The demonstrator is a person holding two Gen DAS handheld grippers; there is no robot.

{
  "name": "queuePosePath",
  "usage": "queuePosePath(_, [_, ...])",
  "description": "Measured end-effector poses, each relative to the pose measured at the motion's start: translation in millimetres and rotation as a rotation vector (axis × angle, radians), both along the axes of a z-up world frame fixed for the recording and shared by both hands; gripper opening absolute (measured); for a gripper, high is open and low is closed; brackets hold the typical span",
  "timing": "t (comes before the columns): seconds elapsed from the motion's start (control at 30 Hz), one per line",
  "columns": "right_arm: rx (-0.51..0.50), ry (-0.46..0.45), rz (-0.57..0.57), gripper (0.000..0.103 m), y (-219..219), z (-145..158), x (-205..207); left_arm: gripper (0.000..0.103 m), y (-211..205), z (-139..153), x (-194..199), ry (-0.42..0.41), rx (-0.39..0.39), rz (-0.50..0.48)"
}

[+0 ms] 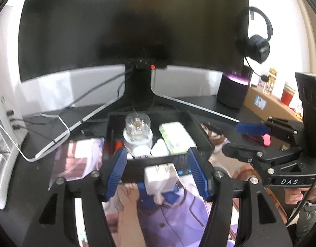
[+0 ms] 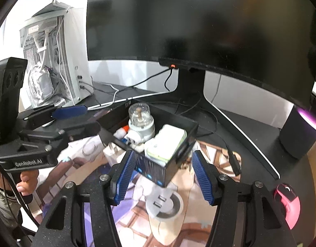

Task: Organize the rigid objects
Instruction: 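Grasp the white wall charger with the left tool while the right tool grasps the round USB hub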

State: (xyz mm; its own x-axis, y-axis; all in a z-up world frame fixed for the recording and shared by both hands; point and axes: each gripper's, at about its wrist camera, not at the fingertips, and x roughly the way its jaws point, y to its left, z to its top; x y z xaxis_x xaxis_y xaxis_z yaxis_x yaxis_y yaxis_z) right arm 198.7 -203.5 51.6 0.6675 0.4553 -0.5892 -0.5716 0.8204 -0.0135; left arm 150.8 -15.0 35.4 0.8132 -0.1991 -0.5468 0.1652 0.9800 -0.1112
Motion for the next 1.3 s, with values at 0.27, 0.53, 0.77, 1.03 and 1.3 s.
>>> queuePosePath(0.27, [-0.028, 0.041, -0.007, 0.065, -10.3, -25.8, -5.2, 0.061, -7.6, -33.7, 5.6, 0.076, 0.016, -0.012])
queuePosePath(0.53, [-0.076, 0.118, 0.003, 0.067, -6.6, -60.0, 4.1, 0.061, -21.7, -45.0, 13.5, 0.102, 0.053, -0.027])
queuePosePath(0.77, [-0.109, 0.174, 0.003, 0.068, -1.9, -78.5, 15.1, 0.059, -22.9, -53.2, 30.1, 0.141, 0.058, -0.009])
queuePosePath(1.03, [-0.136, 0.202, 0.011, 0.068, 3.7, -88.9, 19.1, 0.046, -19.9, -52.9, 24.1, 0.154, 0.057, -0.016])
queuePosePath(1.3, [-0.149, 0.186, 0.023, 0.059, 8.2, -89.4, 14.7, 0.046, 0.7, -52.1, -1.0, 0.161, 0.021, -0.007])
